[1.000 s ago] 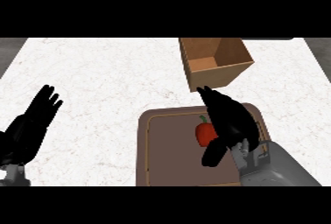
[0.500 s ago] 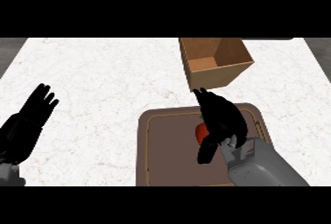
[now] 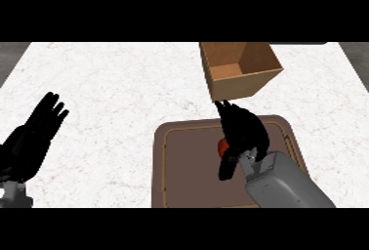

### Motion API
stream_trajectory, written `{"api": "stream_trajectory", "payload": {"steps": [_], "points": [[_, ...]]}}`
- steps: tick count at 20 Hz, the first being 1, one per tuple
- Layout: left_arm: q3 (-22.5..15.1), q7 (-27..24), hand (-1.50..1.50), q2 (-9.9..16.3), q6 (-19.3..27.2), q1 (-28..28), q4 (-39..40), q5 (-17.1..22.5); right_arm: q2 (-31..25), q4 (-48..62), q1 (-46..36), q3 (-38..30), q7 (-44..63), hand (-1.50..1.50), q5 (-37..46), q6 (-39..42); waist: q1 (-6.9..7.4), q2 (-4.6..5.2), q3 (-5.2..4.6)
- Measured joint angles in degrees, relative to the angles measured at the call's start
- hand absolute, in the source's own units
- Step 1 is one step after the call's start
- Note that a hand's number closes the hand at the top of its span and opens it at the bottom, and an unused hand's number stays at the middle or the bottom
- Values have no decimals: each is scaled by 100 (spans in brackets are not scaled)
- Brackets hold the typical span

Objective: Pick the bell pepper from the tray and place it in the cardboard box

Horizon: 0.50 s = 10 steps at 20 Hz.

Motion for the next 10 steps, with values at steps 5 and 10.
{"api": "stream_trajectory", "payload": {"steps": [5, 10], "points": [[41, 39, 0, -48, -80, 34, -55, -63, 86, 222, 162, -98, -191, -150, 177, 128, -5, 2, 1], [162, 73, 0, -59, -125, -30, -21, -118, 180, 314, 325, -159, -272, -150, 383, 235, -12, 1, 1]]}}
